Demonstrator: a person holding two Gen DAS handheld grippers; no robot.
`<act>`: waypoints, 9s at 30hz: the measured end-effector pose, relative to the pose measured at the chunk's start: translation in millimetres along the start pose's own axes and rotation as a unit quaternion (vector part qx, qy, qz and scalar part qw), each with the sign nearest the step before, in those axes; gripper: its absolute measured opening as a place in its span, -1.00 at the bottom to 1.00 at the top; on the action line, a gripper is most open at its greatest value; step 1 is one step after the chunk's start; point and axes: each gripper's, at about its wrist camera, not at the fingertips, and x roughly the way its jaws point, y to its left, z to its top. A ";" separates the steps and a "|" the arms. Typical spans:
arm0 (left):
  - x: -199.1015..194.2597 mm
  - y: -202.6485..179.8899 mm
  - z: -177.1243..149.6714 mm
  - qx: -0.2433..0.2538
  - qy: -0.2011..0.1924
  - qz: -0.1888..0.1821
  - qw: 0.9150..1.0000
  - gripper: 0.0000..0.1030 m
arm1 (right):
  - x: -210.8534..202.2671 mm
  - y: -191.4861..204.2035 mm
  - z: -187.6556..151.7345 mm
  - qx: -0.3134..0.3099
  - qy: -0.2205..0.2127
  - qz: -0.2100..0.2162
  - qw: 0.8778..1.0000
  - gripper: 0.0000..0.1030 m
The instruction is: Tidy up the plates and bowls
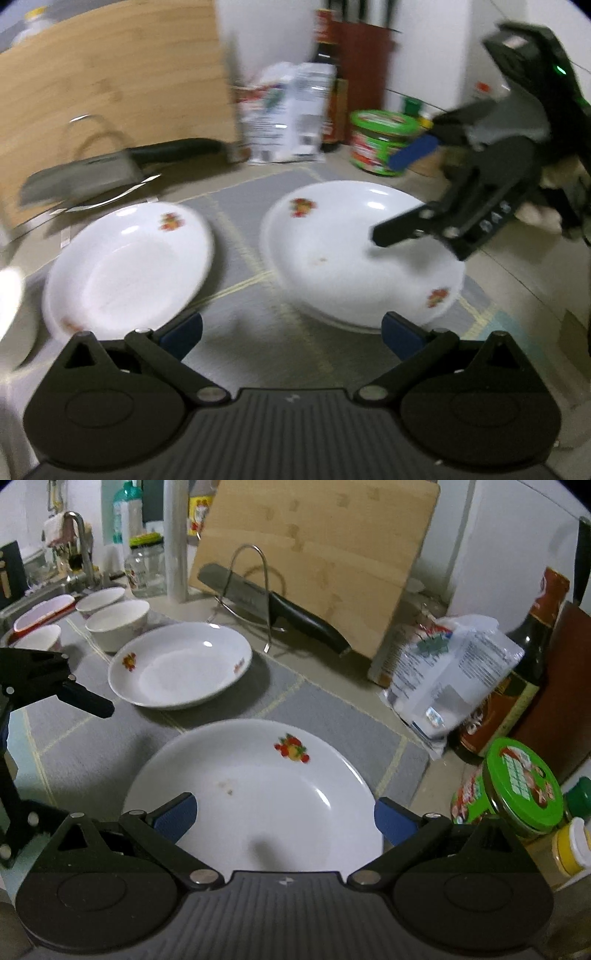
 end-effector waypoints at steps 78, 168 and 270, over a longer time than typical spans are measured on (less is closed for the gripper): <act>42.7 128.9 -39.3 -0.056 -0.029 0.062 0.996 0.99 | 207.5 26.9 151.0 0.035 0.088 0.225 0.970 1.00; -54.4 30.8 -50.5 0.011 -0.005 0.058 0.998 1.00 | 60.6 68.0 93.2 0.029 0.032 0.237 0.971 1.00; 40.6 -55.7 15.0 0.153 0.039 -0.037 0.987 1.00 | 14.3 -54.1 -20.0 0.160 0.050 0.099 0.981 1.00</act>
